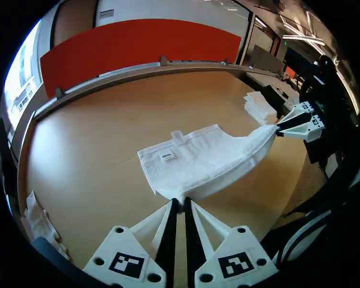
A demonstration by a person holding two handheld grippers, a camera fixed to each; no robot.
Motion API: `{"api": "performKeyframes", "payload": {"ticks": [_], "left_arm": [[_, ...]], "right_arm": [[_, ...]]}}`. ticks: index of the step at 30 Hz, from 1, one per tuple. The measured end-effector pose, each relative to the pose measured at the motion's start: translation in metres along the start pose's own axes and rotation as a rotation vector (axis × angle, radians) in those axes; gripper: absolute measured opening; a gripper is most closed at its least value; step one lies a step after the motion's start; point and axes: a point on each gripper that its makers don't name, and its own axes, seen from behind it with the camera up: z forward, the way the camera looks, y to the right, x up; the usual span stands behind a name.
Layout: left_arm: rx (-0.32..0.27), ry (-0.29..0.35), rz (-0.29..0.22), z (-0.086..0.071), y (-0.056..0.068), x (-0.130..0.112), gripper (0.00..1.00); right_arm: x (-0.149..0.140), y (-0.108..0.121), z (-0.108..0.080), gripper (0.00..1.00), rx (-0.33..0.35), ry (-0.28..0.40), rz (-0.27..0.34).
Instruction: Fold towel
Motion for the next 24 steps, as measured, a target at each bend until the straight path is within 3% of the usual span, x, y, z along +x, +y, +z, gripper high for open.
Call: {"api": "performKeyframes", "payload": {"ticks": [11,17,24], "left_arm": [[0.014,0.004,-0.019,0.015,-0.010,0.009,0.11],[0.025,0.005,-0.033,0.032,-0.017,0.018,0.11],[0.044,-0.003,-0.012,0.054,-0.029,0.024,0.11]], "right_arm": [[0.000,0.014,0.013,0.15,0.000,-0.034,-0.022],[0.002,0.030,0.024,0.15,-0.012,-0.058,-0.039],[0.001,0.045,0.041,0.15,-0.019,-0.079,-0.030]]}}
